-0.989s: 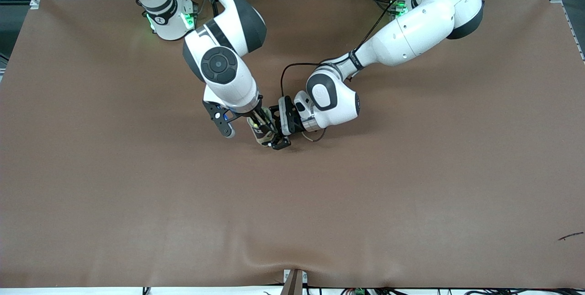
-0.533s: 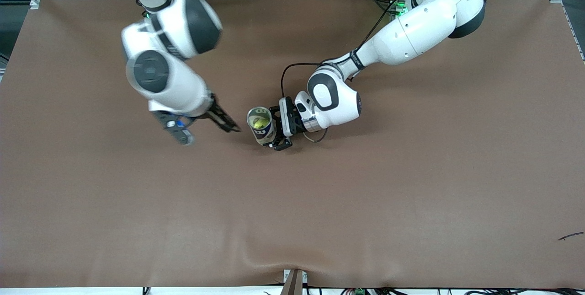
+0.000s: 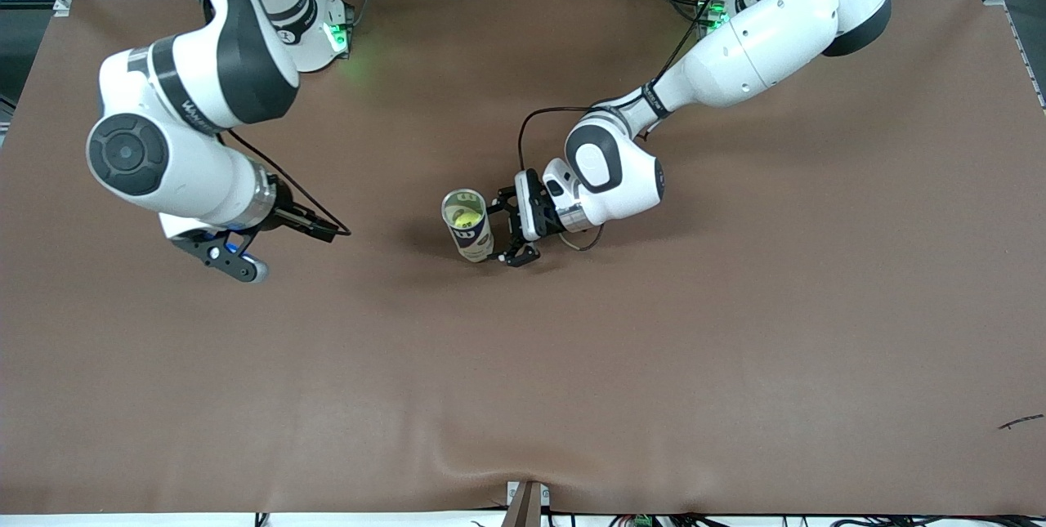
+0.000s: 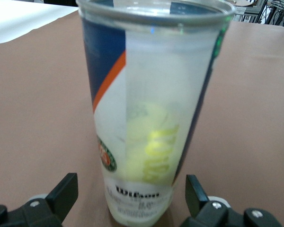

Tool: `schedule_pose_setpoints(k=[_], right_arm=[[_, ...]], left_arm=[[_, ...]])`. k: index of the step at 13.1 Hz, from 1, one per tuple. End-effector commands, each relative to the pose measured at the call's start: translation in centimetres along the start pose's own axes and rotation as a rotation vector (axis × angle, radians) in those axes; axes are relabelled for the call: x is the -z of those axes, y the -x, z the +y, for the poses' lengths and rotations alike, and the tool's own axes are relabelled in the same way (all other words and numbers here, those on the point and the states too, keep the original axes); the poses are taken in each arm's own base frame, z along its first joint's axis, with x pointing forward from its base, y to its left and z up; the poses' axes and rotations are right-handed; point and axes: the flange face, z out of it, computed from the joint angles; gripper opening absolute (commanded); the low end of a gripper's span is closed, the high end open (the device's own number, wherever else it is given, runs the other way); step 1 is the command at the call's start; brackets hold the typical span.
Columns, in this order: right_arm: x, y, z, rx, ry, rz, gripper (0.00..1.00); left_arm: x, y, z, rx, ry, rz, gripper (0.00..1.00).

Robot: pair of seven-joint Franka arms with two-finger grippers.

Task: Insert tennis ball vertically with right arm
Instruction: 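Set the tube upright on the table and open the left gripper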

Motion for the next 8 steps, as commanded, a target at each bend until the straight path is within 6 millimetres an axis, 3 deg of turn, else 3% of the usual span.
schedule_pose_setpoints(k=[1, 4, 6, 8], right_arm=[[1.9, -1.3, 4.7, 0.116, -0.01, 0.003, 1.0], [4.9, -1.9, 11.7, 0.189, -0.052, 0.023, 1.0], [6.4, -1.5, 14.4, 0.209, -0.062, 0.022, 1.0], [7.7, -1.1, 15.7, 0.252, -0.074, 0.044, 1.0]], left_arm=[[2.3, -0.1, 1.0, 0.004, -0.002, -0.027, 1.0], [3.6, 0.7, 1.2, 0.019, 0.004, -0.034, 1.0], [4.4, 0.9, 1.2, 0.014, 0.003, -0.042, 1.0], [4.9, 1.2, 0.6, 0.005, -0.002, -0.043, 1.0]])
